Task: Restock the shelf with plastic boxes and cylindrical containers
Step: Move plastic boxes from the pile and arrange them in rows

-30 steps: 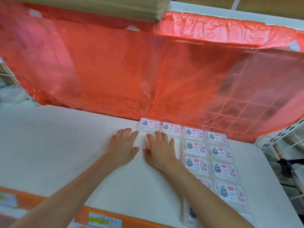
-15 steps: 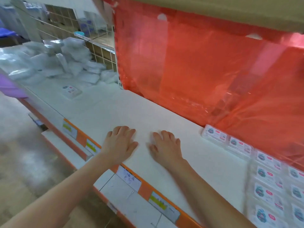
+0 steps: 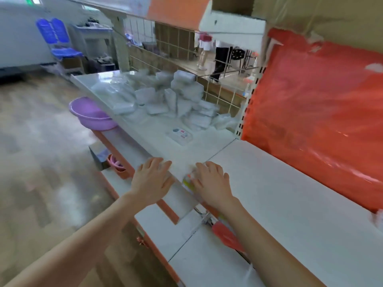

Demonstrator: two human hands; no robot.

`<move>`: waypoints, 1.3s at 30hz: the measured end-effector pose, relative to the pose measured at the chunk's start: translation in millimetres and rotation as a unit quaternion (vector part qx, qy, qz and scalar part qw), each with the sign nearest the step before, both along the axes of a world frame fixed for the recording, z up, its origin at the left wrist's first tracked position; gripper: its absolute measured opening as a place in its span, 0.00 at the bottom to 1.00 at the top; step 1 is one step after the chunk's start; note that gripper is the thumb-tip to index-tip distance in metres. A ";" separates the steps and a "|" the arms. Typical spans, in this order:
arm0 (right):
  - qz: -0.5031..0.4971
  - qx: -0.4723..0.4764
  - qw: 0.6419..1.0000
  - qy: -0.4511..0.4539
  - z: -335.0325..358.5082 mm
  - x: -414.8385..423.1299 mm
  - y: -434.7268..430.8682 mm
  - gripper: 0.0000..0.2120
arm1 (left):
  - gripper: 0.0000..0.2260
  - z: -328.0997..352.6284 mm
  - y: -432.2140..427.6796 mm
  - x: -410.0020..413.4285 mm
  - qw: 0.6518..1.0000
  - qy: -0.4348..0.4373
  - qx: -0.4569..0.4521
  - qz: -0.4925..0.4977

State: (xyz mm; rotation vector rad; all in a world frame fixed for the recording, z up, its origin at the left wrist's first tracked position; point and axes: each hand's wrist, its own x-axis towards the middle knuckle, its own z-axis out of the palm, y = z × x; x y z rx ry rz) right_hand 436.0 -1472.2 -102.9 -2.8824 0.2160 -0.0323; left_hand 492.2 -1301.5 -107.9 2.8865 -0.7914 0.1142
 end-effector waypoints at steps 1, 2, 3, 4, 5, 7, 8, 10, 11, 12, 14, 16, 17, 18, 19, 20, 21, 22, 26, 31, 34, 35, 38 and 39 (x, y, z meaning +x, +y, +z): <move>-0.002 0.005 1.000 0.000 0.8 8.1 8.5 0.21 | 0.23 -0.1 9.3 6.8 1.000 0.004 -0.004 0.002; -0.004 0.009 1.000 0.002 0.8 17.2 17.6 0.21 | 0.23 -0.5 19.4 13.9 1.000 0.009 -0.011 0.003; -0.005 0.010 1.000 0.005 0.4 25.0 24.8 0.21 | 0.23 -0.8 27.8 19.7 1.000 0.013 -0.016 0.005; -0.005 0.009 1.000 0.009 -0.6 32.9 31.1 0.21 | 0.23 -2.1 35.1 25.5 1.000 0.014 -0.019 0.007; -0.004 0.008 1.000 0.012 -1.7 39.9 36.1 0.21 | 0.23 -3.8 41.0 31.1 1.000 0.013 -0.019 0.009; -0.004 0.007 1.000 0.017 -3.7 53.7 42.4 0.21 | 0.23 -8.2 48.7 41.7 1.000 0.016 -0.020 0.012; -0.005 0.008 1.000 0.018 -4.4 61.1 43.9 0.21 | 0.23 -10.4 51.1 47.4 0.999 0.021 -0.022 0.015; -0.015 0.009 1.000 0.016 -4.8 77.1 43.6 0.20 | 0.23 -14.5 53.3 59.9 0.999 0.030 -0.027 0.016; -0.022 0.010 1.000 0.015 -4.5 84.0 41.7 0.20 | 0.23 -16.1 53.1 65.3 0.999 0.033 -0.029 0.014; -0.031 0.012 0.999 0.014 -4.4 92.4 39.1 0.20 | 0.23 -18.0 52.4 72.3 0.999 0.037 -0.031 0.010; -0.051 0.014 0.999 0.007 -4.5 109.2 32.2 0.20 | 0.23 -21.2 48.7 87.2 0.998 0.045 -0.039 0.004; -0.067 0.013 0.998 -0.002 -5.3 125.1 25.0 0.21 | 0.23 -22.5 43.0 102.9 0.998 0.047 -0.043 -0.003; -0.072 0.011 0.997 -0.003 -5.7 133.5 21.3 0.21 | 0.24 -22.5 39.5 112.2 0.998 0.046 -0.043 -0.008; -0.074 0.008 0.997 -0.001 -6.6 141.4 17.9 0.22 | 0.24 -22.4 35.6 121.4 0.998 0.047 -0.042 -0.012; -0.079 0.006 0.997 0.002 -7.4 149.2 14.6 0.23 | 0.24 -21.7 31.2 131.1 0.998 0.048 -0.041 -0.016; -0.084 0.006 0.996 0.008 -8.2 156.3 12.0 0.23 | 0.25 -20.8 26.5 140.4 0.998 0.050 -0.041 -0.022; -0.087 0.006 0.996 0.013 -8.9 161.8 10.4 0.24 | 0.25 -19.9 22.2 148.4 0.998 0.050 -0.041 -0.027; -0.087 0.005 0.996 0.014 -9.8 168.8 8.4 0.24 | 0.25 -19.2 17.0 157.7 0.997 0.048 -0.040 -0.033; -0.053 0.029 0.998 0.006 -11.3 188.5 5.4 0.24 | 0.25 -17.6 -2.8 187.5 0.997 0.040 -0.033 -0.063; 0.037 0.081 0.996 -0.032 -12.2 201.4 6.9 0.23 | 0.25 -21.1 -19.4 218.4 0.991 0.057 -0.021 -0.115; 0.054 0.097 0.993 -0.044 -14.1 207.2 6.3 0.22 | 0.26 -23.6 -24.3 236.0 0.986 0.075 -0.014 -0.150; 0.047 0.099 0.993 -0.052 -14.4 208.6 4.2 0.21 | 0.25 -23.9 -25.2 241.6 0.984 0.082 -0.017 -0.160; -0.014 0.109 0.985 -0.133 -8.1 210.4 0.7 0.18 | 0.25 -22.9 -24.5 258.3 0.979 0.086 -0.024 -0.181; -0.038 0.089 0.979 -0.182 -6.6 212.6 -0.6 0.16 | 0.25 -22.6 -22.6 264.4 0.979 0.085 -0.028 -0.184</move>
